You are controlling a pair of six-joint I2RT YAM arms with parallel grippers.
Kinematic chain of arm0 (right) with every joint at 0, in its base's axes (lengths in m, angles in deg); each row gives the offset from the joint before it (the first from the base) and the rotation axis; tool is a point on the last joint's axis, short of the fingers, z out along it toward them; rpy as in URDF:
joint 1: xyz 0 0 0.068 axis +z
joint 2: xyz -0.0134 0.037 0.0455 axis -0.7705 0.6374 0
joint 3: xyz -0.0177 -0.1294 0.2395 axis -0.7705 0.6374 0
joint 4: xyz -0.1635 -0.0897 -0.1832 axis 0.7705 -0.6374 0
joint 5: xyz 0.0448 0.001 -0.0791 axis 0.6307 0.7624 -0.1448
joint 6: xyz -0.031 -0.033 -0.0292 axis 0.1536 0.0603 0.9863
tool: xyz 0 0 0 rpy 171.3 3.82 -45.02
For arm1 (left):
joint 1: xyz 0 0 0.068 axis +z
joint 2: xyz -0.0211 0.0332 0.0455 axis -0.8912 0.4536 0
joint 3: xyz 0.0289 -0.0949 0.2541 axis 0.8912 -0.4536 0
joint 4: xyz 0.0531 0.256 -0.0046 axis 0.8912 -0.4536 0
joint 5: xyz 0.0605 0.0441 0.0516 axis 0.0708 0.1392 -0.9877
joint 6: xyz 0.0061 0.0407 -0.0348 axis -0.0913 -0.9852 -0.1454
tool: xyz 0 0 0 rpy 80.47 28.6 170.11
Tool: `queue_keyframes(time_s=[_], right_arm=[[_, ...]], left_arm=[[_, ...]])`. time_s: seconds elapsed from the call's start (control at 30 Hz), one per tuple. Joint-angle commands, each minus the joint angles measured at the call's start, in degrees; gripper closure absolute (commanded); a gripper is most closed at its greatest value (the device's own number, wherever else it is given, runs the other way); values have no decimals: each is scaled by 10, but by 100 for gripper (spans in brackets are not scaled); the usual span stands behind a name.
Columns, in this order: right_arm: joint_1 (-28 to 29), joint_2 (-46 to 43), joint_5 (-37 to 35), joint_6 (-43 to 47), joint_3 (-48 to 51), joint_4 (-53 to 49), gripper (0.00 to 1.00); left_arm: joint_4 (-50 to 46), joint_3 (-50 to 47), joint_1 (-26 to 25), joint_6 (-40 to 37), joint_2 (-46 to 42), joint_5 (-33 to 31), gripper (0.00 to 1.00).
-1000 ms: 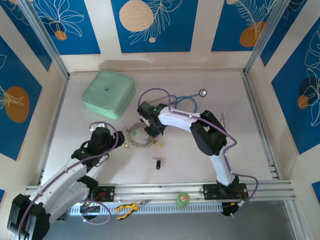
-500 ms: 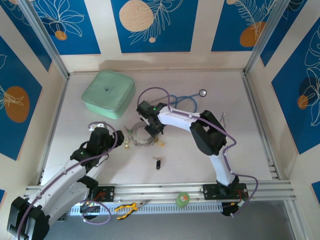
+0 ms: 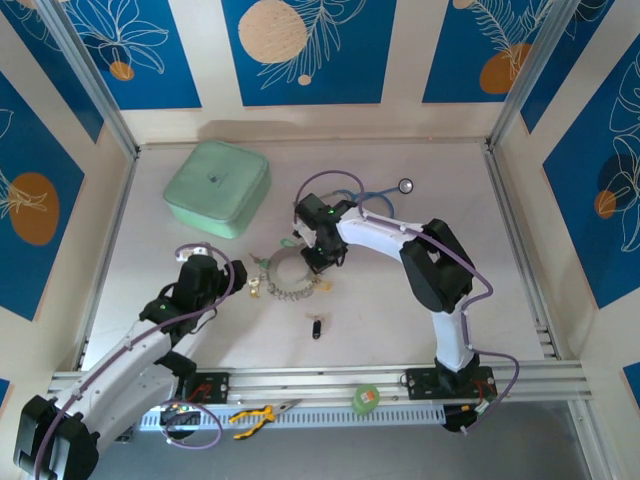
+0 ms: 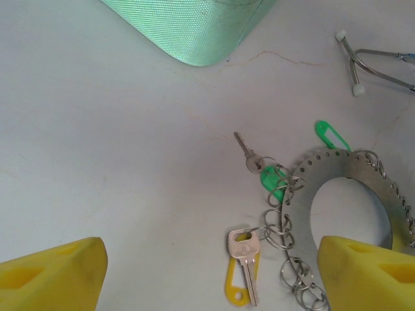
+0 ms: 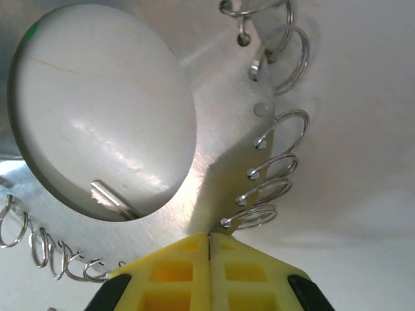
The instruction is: Put the keys on the keyring
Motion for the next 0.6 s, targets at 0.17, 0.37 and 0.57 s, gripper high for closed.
queue_keyframes(time_s=[0.17, 0.37, 0.57], right_arm=[[-7, 5, 45, -11, 12, 17, 100], [-10, 16, 47, -14, 7, 23, 100], [-12, 22, 52, -19, 6, 21, 100]], left_arm=[[8, -1, -2, -10, 3, -7, 16], [9, -1, -3, -9, 3, -8, 16], [12, -2, -2, -6, 3, -7, 16]])
